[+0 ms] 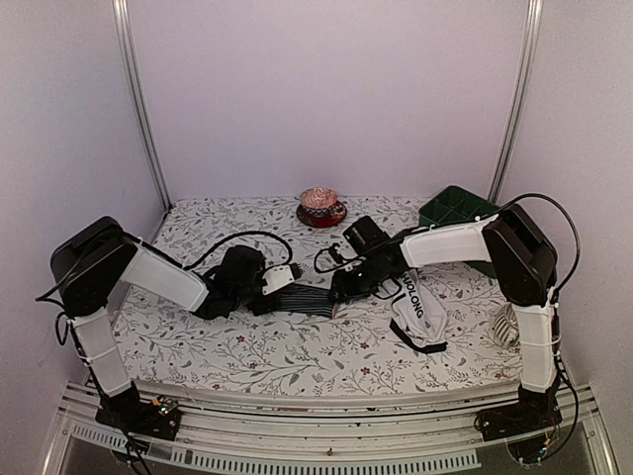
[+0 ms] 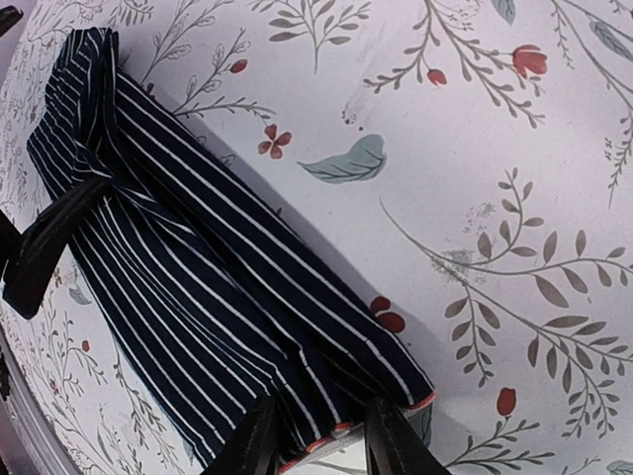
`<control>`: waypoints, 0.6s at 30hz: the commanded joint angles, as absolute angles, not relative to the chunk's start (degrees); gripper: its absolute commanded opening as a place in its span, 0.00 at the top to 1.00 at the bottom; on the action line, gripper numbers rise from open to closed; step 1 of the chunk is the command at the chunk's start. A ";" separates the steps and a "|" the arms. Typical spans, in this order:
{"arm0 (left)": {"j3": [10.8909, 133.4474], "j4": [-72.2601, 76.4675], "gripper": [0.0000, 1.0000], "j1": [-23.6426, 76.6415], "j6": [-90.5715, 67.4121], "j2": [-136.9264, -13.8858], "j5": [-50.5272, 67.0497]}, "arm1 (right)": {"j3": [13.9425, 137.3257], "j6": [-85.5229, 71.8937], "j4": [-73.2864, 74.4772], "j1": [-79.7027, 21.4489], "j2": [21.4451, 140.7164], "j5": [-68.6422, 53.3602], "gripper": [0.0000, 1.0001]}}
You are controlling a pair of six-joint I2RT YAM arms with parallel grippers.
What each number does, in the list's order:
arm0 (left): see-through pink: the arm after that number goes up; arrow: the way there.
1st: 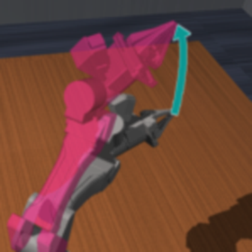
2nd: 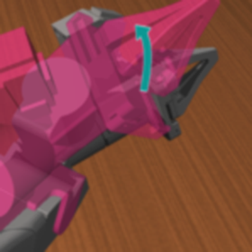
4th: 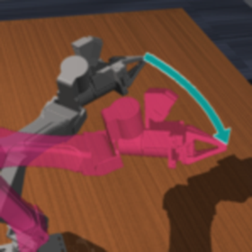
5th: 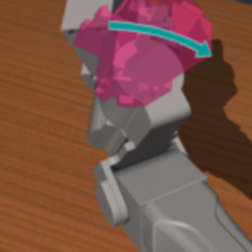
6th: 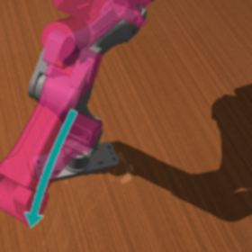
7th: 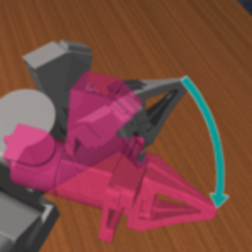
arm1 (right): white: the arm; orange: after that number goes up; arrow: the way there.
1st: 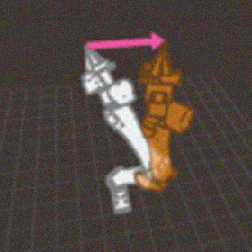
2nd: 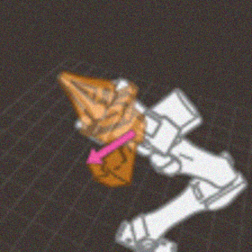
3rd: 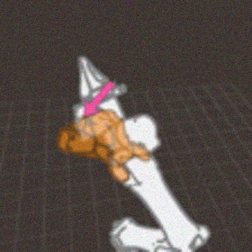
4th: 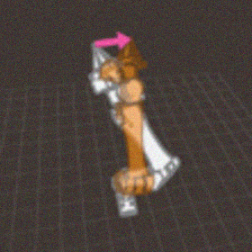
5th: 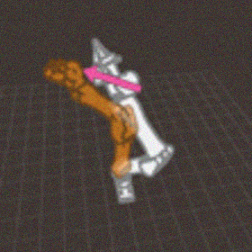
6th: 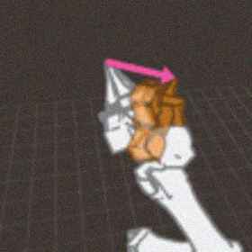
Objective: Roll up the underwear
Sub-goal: Smooth out the underwear at the center of the board.
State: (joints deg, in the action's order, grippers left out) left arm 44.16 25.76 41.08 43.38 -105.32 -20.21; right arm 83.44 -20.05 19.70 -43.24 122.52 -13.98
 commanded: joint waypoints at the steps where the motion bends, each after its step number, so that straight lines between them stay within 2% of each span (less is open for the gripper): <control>1: 46.12 19.09 0.01 39.38 41.66 -103.89 -23.32 | 83.76 -19.17 27.96 -42.74 121.64 -6.89 0.68; 10: 50.01 10.32 0.01 39.46 39.90 -100.89 -19.07 | 87.96 -18.02 29.37 -42.76 116.66 -6.03 0.60; 18: 54.96 4.50 0.02 37.65 37.00 -99.57 -18.73 | 83.25 -19.38 23.54 -43.65 109.42 -8.45 0.58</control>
State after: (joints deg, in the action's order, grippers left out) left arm 51.35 8.56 39.53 39.62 -101.84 -19.00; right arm 85.71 -18.61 27.29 -43.09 115.04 -7.40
